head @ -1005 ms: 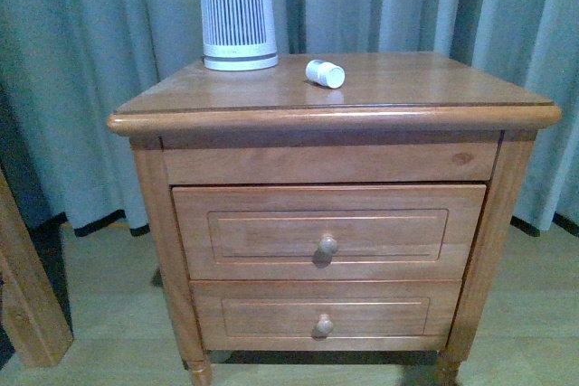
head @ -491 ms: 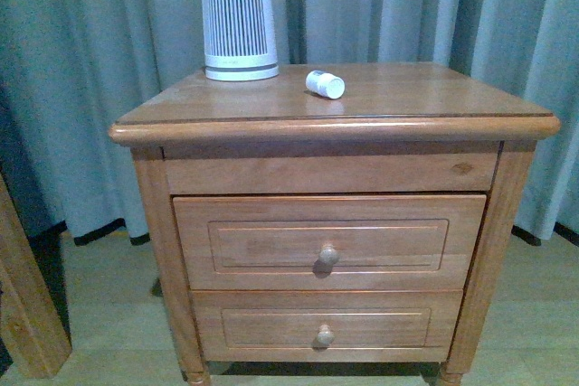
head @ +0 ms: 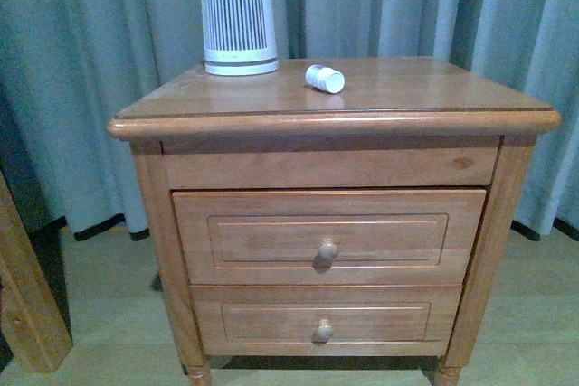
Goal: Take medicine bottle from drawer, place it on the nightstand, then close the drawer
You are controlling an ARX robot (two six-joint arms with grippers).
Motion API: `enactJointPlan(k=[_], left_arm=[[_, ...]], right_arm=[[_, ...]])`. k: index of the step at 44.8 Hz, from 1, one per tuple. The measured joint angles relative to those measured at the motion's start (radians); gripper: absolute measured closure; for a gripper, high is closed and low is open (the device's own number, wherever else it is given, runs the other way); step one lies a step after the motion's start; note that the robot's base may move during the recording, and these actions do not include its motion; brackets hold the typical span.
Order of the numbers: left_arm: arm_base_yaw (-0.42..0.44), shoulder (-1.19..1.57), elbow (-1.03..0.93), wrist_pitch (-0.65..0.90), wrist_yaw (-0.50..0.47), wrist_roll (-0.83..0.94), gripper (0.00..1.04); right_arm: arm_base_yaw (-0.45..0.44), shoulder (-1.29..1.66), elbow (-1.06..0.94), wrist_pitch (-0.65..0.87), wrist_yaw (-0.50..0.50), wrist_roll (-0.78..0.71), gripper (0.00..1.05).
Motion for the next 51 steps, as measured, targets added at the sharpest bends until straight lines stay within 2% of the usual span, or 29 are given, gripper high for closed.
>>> enactJointPlan(k=[8, 12, 19, 27, 39, 41, 51], left_arm=[[0.000, 0.000, 0.000, 0.000, 0.000, 0.000, 0.06], [0.000, 0.000, 0.000, 0.000, 0.000, 0.000, 0.06], [0.000, 0.000, 0.000, 0.000, 0.000, 0.000, 0.06], [0.000, 0.000, 0.000, 0.000, 0.000, 0.000, 0.06], [0.000, 0.000, 0.000, 0.000, 0.000, 0.000, 0.06], [0.000, 0.000, 0.000, 0.000, 0.000, 0.000, 0.06], [0.000, 0.000, 0.000, 0.000, 0.000, 0.000, 0.06]], right_arm=[[0.001, -0.059, -0.018, -0.027, 0.002, 0.000, 1.01], [0.001, -0.193, -0.017, -0.190, 0.002, -0.001, 1.01], [0.001, -0.233, -0.017, -0.206, 0.000, -0.001, 1.01], [0.001, -0.234, -0.017, -0.206, 0.001, -0.003, 0.72], [0.001, -0.234, -0.017, -0.206, 0.001, -0.003, 0.13], [0.001, -0.234, -0.017, -0.206, 0.001, -0.002, 0.06], [0.001, -0.235, -0.017, -0.206, 0.001, -0.003, 0.07]])
